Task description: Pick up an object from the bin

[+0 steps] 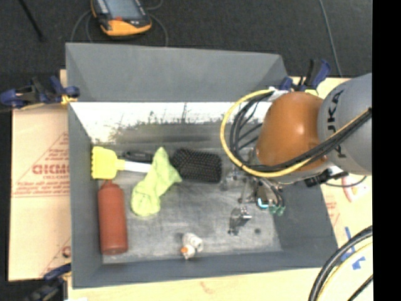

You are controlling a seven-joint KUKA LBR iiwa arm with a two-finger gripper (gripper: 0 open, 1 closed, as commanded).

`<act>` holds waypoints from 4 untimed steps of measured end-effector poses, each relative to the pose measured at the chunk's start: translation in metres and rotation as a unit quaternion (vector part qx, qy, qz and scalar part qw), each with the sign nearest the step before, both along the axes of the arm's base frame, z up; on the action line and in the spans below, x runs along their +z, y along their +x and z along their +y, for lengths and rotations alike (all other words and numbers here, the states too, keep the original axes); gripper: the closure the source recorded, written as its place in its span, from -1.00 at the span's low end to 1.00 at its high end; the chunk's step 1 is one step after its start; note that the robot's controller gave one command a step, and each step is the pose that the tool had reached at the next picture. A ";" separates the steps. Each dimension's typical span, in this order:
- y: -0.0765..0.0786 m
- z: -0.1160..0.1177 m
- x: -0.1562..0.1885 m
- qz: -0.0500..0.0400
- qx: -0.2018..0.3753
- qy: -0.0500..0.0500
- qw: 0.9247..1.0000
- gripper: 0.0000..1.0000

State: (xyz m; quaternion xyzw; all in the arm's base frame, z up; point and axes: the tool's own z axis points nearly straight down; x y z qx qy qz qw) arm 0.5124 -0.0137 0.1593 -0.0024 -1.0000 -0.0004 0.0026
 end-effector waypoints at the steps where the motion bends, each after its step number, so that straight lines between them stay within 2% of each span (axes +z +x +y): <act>1: 0.002 0.000 0.004 -0.004 0.000 0.000 1.000 -1.00; 2: 0.001 0.015 -0.038 -0.008 0.003 0.000 1.000 -1.00; 3: 0.005 0.038 -0.072 -0.002 0.068 -0.001 0.998 -1.00; 4: 0.010 0.054 -0.078 -0.005 0.184 0.000 0.983 -1.00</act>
Offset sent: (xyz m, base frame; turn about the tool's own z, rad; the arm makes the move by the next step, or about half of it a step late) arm -0.0061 0.0305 -0.0845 -0.0065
